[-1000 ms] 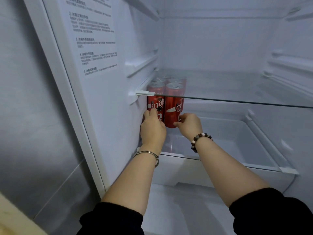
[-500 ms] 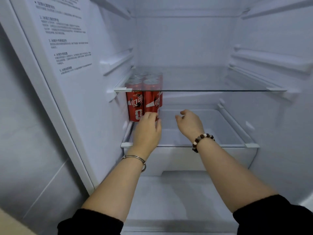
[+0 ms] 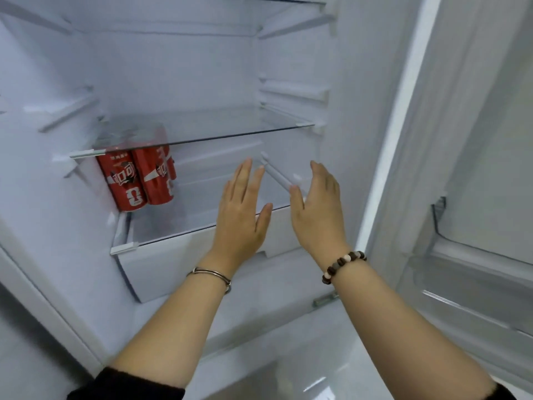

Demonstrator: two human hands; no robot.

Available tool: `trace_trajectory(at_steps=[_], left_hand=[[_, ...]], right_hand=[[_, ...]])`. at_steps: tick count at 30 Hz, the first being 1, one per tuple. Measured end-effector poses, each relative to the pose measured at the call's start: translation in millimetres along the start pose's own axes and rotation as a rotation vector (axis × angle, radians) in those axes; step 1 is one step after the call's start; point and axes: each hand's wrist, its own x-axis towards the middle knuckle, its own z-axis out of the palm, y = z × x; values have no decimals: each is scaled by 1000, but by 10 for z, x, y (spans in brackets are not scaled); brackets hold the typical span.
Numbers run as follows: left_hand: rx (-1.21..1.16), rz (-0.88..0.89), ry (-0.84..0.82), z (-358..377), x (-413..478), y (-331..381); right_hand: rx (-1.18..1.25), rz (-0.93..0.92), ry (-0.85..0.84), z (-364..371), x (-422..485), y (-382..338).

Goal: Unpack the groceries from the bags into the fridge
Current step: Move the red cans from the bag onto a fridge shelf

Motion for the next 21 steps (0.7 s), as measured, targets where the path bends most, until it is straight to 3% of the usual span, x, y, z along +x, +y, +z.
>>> trace_trajectory(at_steps=[11, 21], left_hand=[[-252, 142, 132, -144, 293, 1213], [-358, 238, 106, -79, 141, 2733]], right_hand=[[-300, -284, 249, -1419, -461, -281], [-575, -166, 295, -2712, -1089, 305]])
